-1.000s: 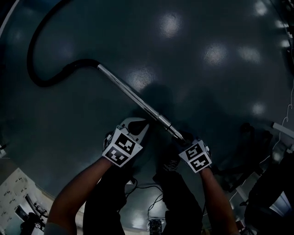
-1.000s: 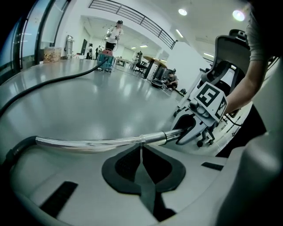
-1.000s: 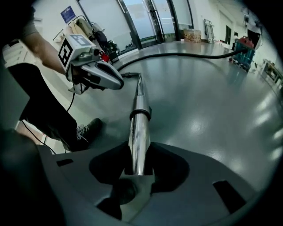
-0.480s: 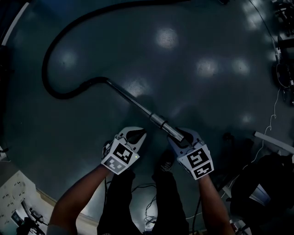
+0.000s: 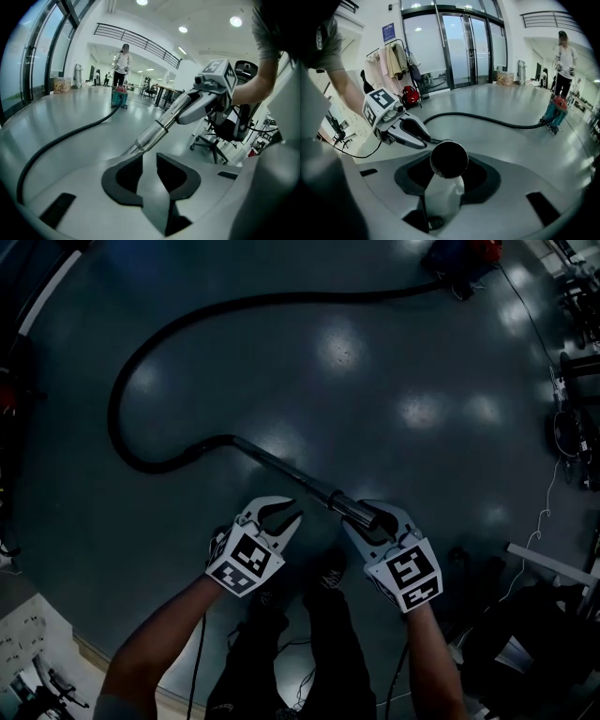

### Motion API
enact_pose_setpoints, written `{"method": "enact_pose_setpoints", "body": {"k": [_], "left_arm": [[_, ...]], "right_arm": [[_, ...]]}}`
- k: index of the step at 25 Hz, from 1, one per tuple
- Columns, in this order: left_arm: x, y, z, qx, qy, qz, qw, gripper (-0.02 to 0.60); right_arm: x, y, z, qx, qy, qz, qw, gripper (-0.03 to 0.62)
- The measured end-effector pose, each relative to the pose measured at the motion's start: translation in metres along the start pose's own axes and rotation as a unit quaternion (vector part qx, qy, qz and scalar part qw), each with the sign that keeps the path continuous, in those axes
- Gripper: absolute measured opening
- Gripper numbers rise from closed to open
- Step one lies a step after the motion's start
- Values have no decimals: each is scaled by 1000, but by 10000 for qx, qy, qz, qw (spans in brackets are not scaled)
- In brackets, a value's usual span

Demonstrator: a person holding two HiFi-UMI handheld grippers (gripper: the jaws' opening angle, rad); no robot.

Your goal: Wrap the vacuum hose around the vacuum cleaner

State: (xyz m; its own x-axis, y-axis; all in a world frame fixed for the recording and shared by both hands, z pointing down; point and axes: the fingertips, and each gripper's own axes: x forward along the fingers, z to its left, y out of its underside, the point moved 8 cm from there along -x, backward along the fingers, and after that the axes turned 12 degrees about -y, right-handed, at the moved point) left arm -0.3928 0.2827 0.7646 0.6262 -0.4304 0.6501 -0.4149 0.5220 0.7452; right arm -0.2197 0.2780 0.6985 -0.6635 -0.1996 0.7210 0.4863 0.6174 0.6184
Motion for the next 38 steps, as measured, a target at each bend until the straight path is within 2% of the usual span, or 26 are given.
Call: {"method": "enact_pose_setpoints", "body": {"k": [3,10,17,21,25,29,34,35,36,38], "left_arm": [[0,-18,21,189,3,-45,9998,161],[22,-79,72,178,-98,-174,9996,198],[39,-121,114,618,262,82,9977,264],[37,-133,151,603,227,47,9979,264],[36,-147,173,534,163,-163,9983,264],[14,-149,212,599,182,-401,9972,264],[-20,-156,254,1114,197,-835,9901,261],[-29,-154,264,1117,199,-872,9897,238],[-37,-153,274,1082,230,-889,9899,180],[-53,-149,292,977,390,-913,9902,176]], "right_arm": [[7,-31,-10,-109,-97,-4,9999,153],[18,-95,-50,-363,-423,206,9982,153],[41,-158,-80,-353,-784,269,9959,153],[63,-196,-82,-386,-916,231,9948,153],[71,-228,-86,-375,-994,103,9943,153],[94,-273,-68,-329,-968,-88,9947,153],[125,-330,-35,-356,-781,-338,9957,153],[133,-340,-28,-328,-749,-380,9959,153],[140,-350,-21,-302,-742,-417,9959,153],[153,-367,-8,-313,-746,-464,9956,153]]}}
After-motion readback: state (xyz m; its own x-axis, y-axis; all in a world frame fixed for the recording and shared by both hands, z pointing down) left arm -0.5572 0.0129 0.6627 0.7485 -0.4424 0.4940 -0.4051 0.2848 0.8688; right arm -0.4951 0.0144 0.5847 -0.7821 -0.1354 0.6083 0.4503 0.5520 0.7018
